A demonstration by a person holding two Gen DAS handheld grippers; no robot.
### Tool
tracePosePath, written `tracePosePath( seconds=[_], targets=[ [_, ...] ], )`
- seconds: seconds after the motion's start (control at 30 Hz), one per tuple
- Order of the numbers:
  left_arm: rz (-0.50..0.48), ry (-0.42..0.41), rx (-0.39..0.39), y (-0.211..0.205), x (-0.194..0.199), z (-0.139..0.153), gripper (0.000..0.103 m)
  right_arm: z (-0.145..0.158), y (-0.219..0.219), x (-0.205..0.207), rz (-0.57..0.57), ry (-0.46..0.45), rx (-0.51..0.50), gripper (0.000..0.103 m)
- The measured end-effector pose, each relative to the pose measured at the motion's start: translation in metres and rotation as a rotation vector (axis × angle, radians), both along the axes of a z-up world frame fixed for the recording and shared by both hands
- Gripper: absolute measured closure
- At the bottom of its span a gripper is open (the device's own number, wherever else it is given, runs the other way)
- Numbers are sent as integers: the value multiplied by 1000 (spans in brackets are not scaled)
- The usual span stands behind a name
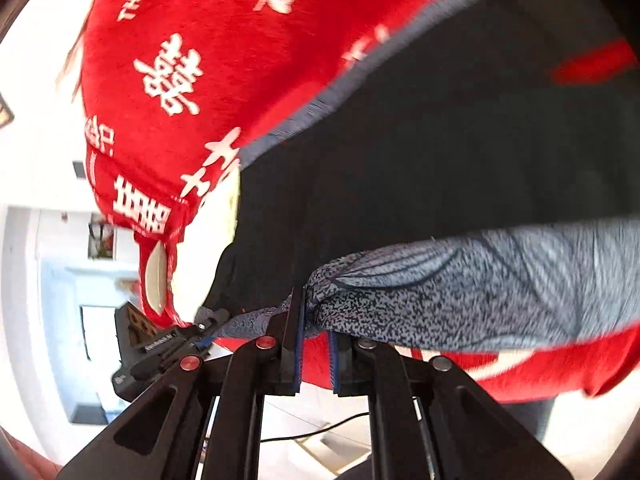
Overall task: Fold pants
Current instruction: 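Grasp the pants edge with the left gripper while the right gripper grasps beside it, then lift the pants with both grippers and fold them over onto themselves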
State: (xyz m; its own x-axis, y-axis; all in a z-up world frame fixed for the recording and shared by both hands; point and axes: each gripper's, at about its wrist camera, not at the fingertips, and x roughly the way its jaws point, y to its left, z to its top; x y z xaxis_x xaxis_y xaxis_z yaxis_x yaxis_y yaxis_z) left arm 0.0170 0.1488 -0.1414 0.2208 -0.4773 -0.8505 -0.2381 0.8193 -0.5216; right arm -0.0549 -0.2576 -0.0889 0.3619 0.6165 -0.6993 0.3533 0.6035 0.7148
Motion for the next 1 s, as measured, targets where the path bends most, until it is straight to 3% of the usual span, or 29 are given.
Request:
tracePosePath(
  seconds=[0.17, 0.3, 0.4, 0.57, 0.73, 0.9, 0.93, 1.0],
  targets=[
    [24, -77, 14, -20, 54, 41, 90, 22, -18, 67, 95, -23, -3, 93],
    [21, -127, 35, -45, 120, 53, 90, 13, -35, 128, 137, 0, 7, 93],
    [-2, -135, 82, -66, 172, 41, 90, -13, -41, 181, 160, 49, 15, 93],
    [-34, -96, 177, -88, 232, -8, 90, -73, -54, 239, 197, 131, 24, 92],
    [-37, -57, 249, -103, 253, -53, 89, -124, -52, 269, 276, 172, -22, 91],
    [-27, -46, 276, -103, 255, -55, 89, -129, -58, 271, 288, 188, 53, 89],
    [-38, -45, 286, -104, 255, -51, 89, -124, -58, 270, 300, 189, 51, 86],
    [-56, -57, 319, -104, 251, -39, 88, -107, -54, 269, 332, 174, 33, 60]
  ],
)
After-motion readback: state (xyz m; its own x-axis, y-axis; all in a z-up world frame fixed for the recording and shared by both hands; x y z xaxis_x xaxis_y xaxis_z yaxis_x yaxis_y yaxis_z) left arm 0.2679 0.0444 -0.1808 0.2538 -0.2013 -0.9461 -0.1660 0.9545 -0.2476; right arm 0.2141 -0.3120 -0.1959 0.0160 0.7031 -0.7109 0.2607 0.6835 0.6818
